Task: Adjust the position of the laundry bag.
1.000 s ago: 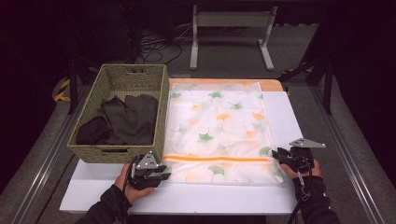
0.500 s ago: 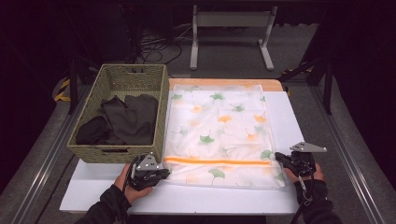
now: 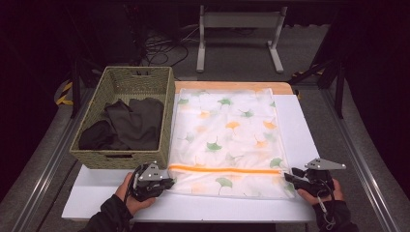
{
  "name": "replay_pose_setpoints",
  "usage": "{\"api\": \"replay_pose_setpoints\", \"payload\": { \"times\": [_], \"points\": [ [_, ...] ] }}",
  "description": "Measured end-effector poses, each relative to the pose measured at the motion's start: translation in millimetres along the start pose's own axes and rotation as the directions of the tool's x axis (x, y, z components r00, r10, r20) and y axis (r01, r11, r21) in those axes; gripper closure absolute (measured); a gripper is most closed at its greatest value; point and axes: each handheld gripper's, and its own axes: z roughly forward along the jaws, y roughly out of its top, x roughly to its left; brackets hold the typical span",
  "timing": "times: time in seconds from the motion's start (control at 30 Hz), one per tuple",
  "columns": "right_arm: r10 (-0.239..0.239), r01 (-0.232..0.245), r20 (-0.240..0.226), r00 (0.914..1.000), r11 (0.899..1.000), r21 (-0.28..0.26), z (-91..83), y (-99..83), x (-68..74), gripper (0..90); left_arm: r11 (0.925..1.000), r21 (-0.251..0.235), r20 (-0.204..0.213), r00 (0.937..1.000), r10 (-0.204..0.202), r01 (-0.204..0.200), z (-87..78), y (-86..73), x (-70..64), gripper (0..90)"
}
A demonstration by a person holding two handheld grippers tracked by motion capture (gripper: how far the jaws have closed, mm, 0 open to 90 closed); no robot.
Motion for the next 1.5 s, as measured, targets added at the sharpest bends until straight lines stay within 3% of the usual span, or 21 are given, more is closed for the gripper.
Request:
{"api": "replay_pose_setpoints", "payload": {
  "times": [0.17, 0.37, 0.43, 0.6, 0.73, 0.87, 1.1, 1.27, 1.4, 1.5],
  "points": [
    [-0.008, 0.008, -0.020, 0.9998, 1.000, 0.000, -0.5, -6.1, 4.8, 48.7, 0.9999, -0.001, 0.006, 0.9999, -0.014, 0.014, -2.8, -4.4, 1.6, 84.0],
    [-0.087, 0.087, 0.005, 0.9962, 0.996, 0.012, 3.9, -3.0, 17.8, 57.0, 1.0000, 0.007, 0.005, 1.0000, -0.004, 0.004, -3.2, -5.2, 1.1, 85.2],
    [-0.089, 0.089, 0.001, 0.9960, 0.996, 0.013, 4.2, -2.6, 19.2, 61.8, 0.9999, 0.008, 0.007, 0.9999, -0.013, 0.013, -3.3, -5.7, 1.1, 85.6],
    [-0.048, 0.048, -0.018, 0.9987, 0.999, -0.006, 2.4, -5.2, 13.8, 79.0, 0.9999, 0.010, 0.008, 1.0000, -0.006, 0.006, -3.7, -6.0, 1.5, 86.3],
    [0.022, -0.024, -0.069, 0.9974, 0.999, -0.026, 1.1, -8.5, 6.1, 84.2, 0.9999, 0.007, 0.010, 0.9999, -0.013, 0.013, -3.6, -6.4, 1.6, 86.4],
    [0.062, -0.067, -0.101, 0.9930, 0.996, -0.051, -1.6, -10.3, 1.8, 85.8, 0.9999, 0.007, 0.010, 0.9999, -0.013, 0.013, -3.6, -6.4, 1.7, 86.5],
    [0.079, -0.096, -0.156, 0.9847, 0.990, -0.105, -7.9, -9.0, 0.0, 86.5, 0.9998, 0.008, 0.012, 0.9998, -0.016, 0.016, -3.3, -6.5, 1.8, 86.5],
    [0.082, -0.100, -0.166, 0.9827, 0.990, -0.101, -5.7, -9.3, -0.6, 85.9, 0.9999, 0.010, 0.013, 0.9999, -0.004, 0.004, -3.2, -6.1, 2.5, 86.4],
    [0.086, -0.104, -0.181, 0.9797, 0.990, -0.093, -1.7, -8.8, -1.1, 78.8, 0.9999, 0.010, 0.014, 0.9998, -0.010, 0.010, -3.0, -6.1, 1.8, 86.3],
    [0.093, -0.107, -0.166, 0.9817, 0.991, -0.076, 2.1, -8.9, -1.3, 77.6, 0.9999, 0.010, 0.016, 0.9998, -0.008, 0.008, -2.8, -6.1, 2.2, 86.1]
  ]
}}
